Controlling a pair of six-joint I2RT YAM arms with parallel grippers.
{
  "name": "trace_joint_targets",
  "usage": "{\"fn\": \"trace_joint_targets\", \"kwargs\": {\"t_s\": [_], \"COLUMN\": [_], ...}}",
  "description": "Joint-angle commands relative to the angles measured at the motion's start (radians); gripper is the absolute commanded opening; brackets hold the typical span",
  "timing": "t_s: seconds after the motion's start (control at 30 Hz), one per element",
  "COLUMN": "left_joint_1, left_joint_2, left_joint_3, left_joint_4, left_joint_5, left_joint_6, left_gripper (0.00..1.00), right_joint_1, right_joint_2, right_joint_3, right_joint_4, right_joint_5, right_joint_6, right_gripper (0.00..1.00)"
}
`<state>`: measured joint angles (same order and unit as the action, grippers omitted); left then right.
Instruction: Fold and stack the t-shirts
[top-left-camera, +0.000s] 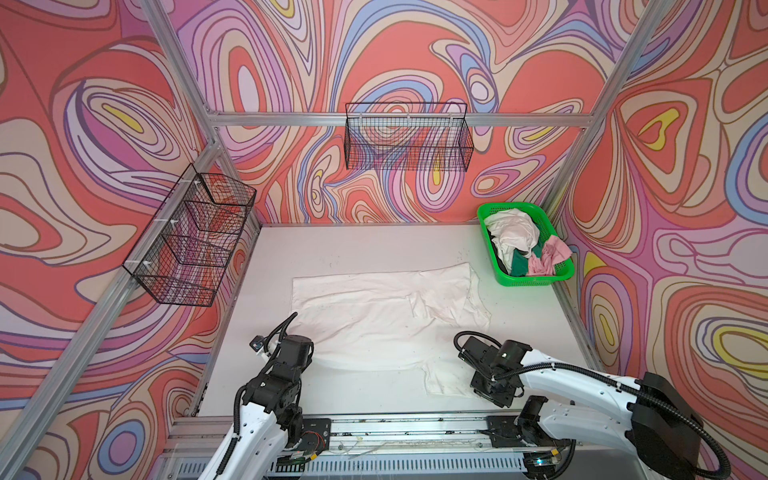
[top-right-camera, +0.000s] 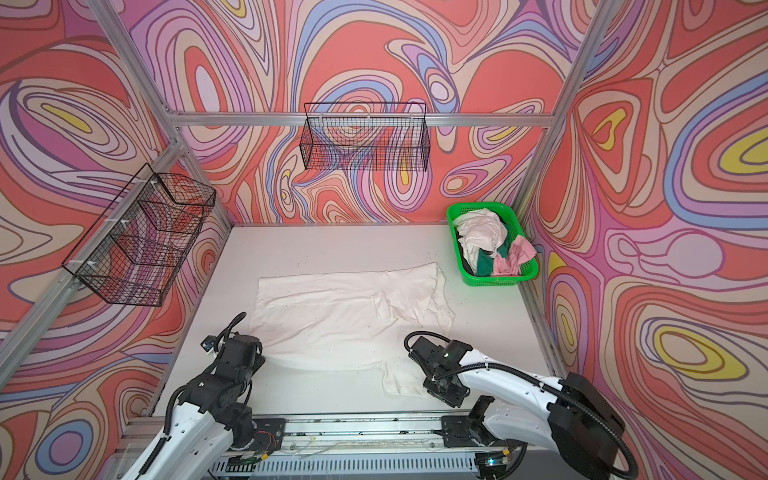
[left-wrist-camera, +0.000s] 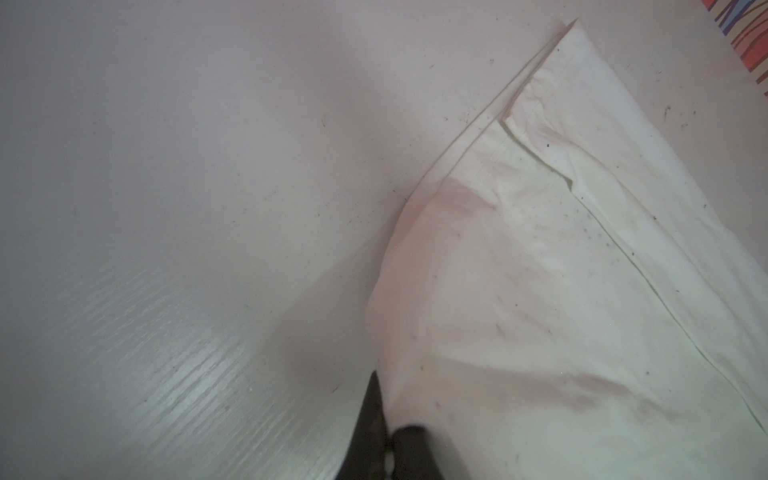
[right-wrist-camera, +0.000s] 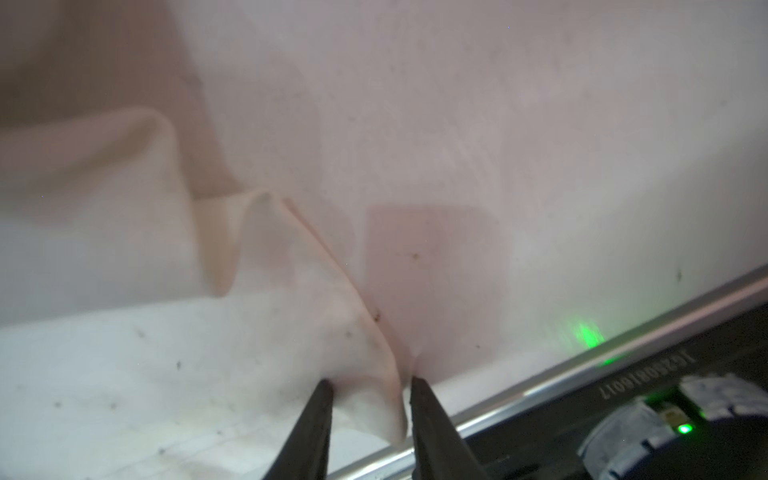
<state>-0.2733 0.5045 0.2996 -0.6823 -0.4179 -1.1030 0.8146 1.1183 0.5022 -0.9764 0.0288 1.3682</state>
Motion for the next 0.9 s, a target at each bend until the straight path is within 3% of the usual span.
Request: {"fn": "trace_joint_targets", "kwargs": {"t_s": [0.0,0.13,0.37,0.57,0.87], "left_joint_1": [0.007,0.007,0.008,0.009,0.034], "left_joint_2": [-0.012,-0.001,-0.011,0.066,0.239], "left_joint_3": [0.028,0.045,0.053,0.099,0.207], "left_joint_4": [0.000,-0.025,-0.070,-0.107,-0.146], "left_joint_5": [-0.007,-0.011,-0.022,-0.028,-0.019], "left_joint_6": [-0.002,0.002,-0.011,-0.036,-0.056], "left_gripper": [0.00,0.00,0.00,0.00,0.00], "right_joint_1": [-0.002,-0.003,-0.006,-0.031,-0.144], "right_joint_2": [0.034,0.020,-0.081,-0.083,-0.024], "right_joint_3": [-0.060,-0.037,0.144,0.343,0.481], "right_joint_4": [0.126,0.113,-0.064,-0.140,-0.041], "right_joint_5": [-0.028,-0.014,0.176,0.333,0.357], "right_joint_6": [0.010,-0.006,-0.039,-0.132,-0.322], "right_gripper": [0.18,0.00,0.00,0.00,0.00]}}
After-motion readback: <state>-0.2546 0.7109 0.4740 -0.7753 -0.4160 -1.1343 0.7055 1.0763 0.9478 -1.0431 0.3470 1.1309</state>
